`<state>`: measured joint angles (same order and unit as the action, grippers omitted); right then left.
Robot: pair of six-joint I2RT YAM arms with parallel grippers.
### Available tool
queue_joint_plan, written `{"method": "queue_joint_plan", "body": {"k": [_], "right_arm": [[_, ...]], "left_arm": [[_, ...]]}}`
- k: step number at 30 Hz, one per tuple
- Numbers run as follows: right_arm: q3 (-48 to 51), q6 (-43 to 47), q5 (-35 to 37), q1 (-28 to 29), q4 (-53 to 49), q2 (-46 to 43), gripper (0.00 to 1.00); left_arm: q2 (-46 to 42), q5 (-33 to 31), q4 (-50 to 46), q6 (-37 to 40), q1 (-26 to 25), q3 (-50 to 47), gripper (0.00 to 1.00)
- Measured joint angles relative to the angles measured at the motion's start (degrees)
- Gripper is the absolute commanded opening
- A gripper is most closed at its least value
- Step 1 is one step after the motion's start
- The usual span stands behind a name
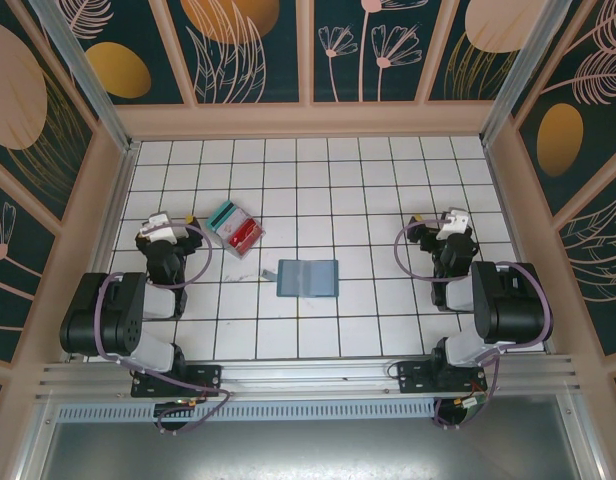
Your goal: Take the credit cards out of the card holder
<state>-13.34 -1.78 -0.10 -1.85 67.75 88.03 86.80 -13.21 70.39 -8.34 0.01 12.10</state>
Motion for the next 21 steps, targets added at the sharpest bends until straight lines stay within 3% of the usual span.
{"method": "queue_joint_plan", "body": {"k": [12,21], "right_arm": [[0.0,0.0,0.0,0.0,0.5,0.0,0.99],[0.0,0.0,0.0,0.0,0.6,0.0,0.99]], "left_arm": [[0.0,1.8,2.7,0.9,0.0,0.0,0.99],[0.0,7.0,1.8,2.8,0.0,0.7,0.99]]}}
